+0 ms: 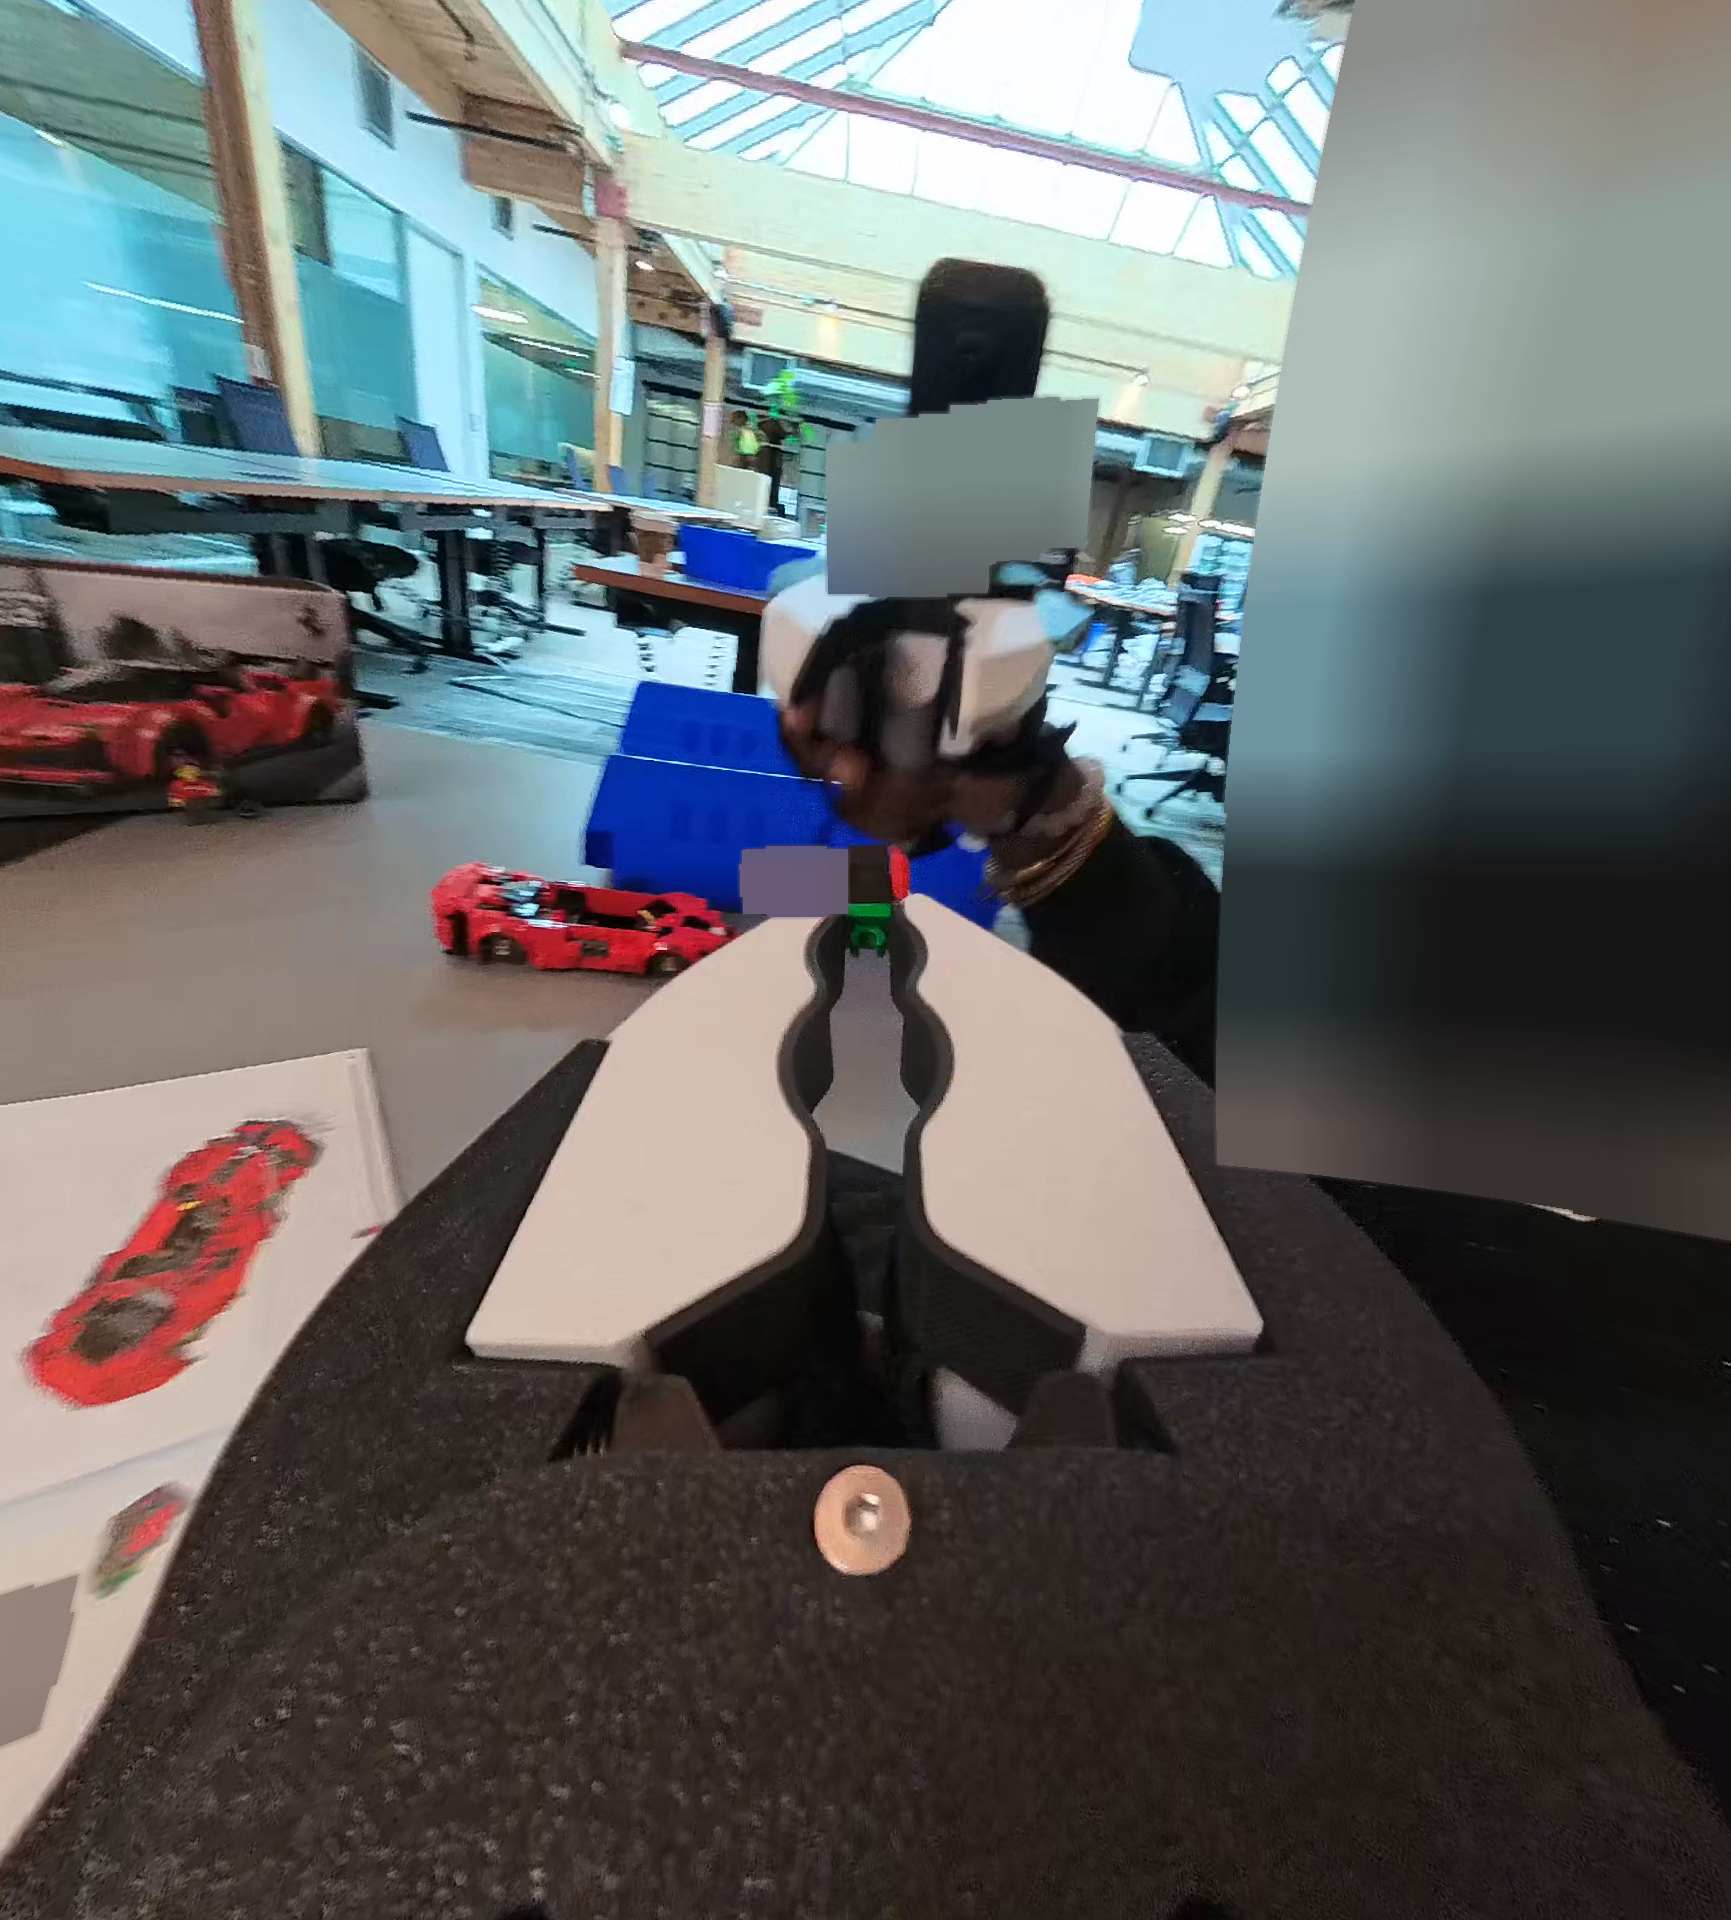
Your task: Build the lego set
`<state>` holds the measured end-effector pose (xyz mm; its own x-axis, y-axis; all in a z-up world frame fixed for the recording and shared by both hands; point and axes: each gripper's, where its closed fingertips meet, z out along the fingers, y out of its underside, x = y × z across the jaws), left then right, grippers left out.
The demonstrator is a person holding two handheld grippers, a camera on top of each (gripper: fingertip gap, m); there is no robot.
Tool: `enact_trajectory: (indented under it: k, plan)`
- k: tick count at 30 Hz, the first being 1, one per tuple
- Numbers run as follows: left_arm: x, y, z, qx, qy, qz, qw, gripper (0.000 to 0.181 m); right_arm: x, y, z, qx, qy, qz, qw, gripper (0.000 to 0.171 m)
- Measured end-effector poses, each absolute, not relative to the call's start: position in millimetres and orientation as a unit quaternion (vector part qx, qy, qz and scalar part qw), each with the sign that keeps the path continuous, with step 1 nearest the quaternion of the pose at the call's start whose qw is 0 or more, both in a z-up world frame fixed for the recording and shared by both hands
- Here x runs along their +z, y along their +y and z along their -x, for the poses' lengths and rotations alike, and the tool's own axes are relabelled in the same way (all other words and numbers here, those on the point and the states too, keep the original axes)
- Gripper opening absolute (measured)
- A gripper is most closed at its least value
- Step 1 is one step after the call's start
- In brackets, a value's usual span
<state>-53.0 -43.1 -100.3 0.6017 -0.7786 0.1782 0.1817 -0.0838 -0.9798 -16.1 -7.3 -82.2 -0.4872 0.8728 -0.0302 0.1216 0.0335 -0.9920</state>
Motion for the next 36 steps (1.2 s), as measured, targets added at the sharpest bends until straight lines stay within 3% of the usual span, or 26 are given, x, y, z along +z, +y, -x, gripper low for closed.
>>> enact_trajectory:
  k: [1, 5, 8, 10, 19, 31, 36]
  plan:
    - [-98.6, -42.8, 59.6, -0.359, 0.233, 0.635, 0.643, 0.007, -69.9, 6.3, 6.3, 0.557, -0.629, 0.402, 0.365, 0.037]
    - [-97.2, -43.1, 91.2, -0.264, 0.226, 0.66, 0.666, 0.007, -39.5, 97.0, -60.3, 0.382, -0.504, 0.55, 0.546, 0.039]
    - [-97.8, -47.6, 105.0, -0.234, 0.23, 0.672, 0.664, 0.007, -92.6, 130.9, -106.2, 0.248, -0.477, 0.669, 0.512, 0.08]
    - [-101.0, -48.9, 109.8, -0.221, 0.231, 0.678, 0.662, 0.007, -138.2, 144.6, -126.0, 0.193, -0.454, 0.734, 0.468, 0.092]
    - [-133.7, -53.6, 101.5, -0.24, 0.236, 0.693, 0.638, 0.007, -239.1, 167.3, -115.0, 0.156, -0.414, 0.81, 0.385, 0.095]
    - [-147.1, -62.5, 101.3, -0.265, 0.249, 0.693, 0.622, 0.007, -261.0, 200.5, -121.6, 0.131, -0.394, 0.837, 0.357, 0.099]
    - [-115.0, -69.2, 88.0, -0.322, 0.221, 0.658, 0.643, 0.007, -244.8, 214.7, -103.3, 0.107, -0.405, 0.841, 0.342, 0.099]
